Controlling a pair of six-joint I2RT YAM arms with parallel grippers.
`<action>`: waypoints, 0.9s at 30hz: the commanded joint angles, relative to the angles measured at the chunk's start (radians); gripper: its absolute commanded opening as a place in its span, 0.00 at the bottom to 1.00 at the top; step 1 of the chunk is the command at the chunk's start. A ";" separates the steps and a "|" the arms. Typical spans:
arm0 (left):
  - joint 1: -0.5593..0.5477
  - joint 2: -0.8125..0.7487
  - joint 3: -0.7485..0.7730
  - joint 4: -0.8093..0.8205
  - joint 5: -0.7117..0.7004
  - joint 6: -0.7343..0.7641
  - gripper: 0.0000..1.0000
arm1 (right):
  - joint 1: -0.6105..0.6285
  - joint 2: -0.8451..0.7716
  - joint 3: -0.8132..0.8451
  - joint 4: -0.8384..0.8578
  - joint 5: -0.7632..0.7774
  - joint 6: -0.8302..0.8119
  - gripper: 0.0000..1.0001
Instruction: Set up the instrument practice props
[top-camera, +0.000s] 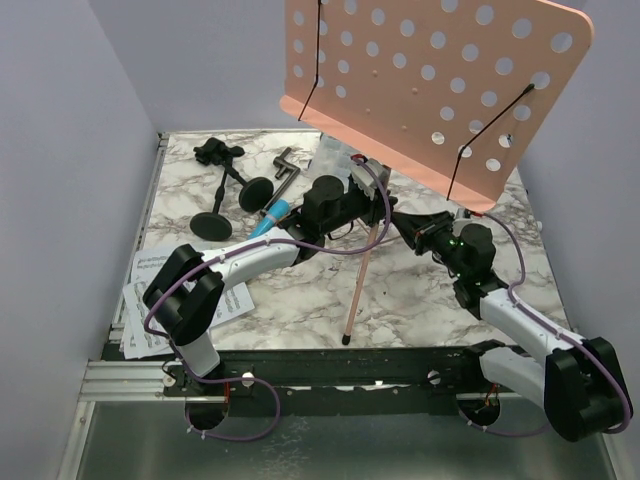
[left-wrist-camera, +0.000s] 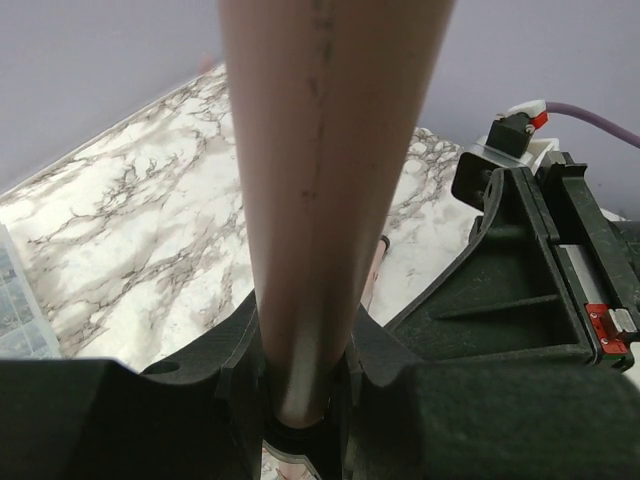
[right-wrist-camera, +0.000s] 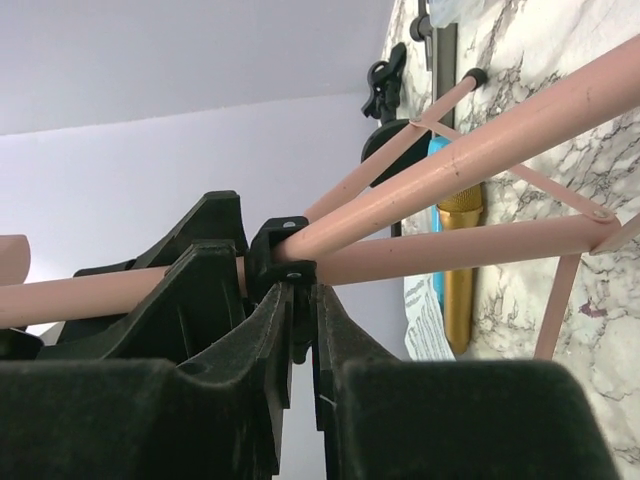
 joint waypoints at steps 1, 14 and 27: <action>0.008 -0.021 -0.018 -0.015 0.024 -0.085 0.00 | -0.013 0.061 -0.052 0.035 -0.039 -0.009 0.19; 0.006 -0.035 -0.025 -0.015 0.014 -0.068 0.00 | -0.014 0.132 0.025 -0.041 -0.118 -0.407 0.36; 0.006 -0.036 -0.025 -0.015 0.014 -0.065 0.00 | -0.014 -0.077 0.094 -0.127 -0.208 -1.298 0.50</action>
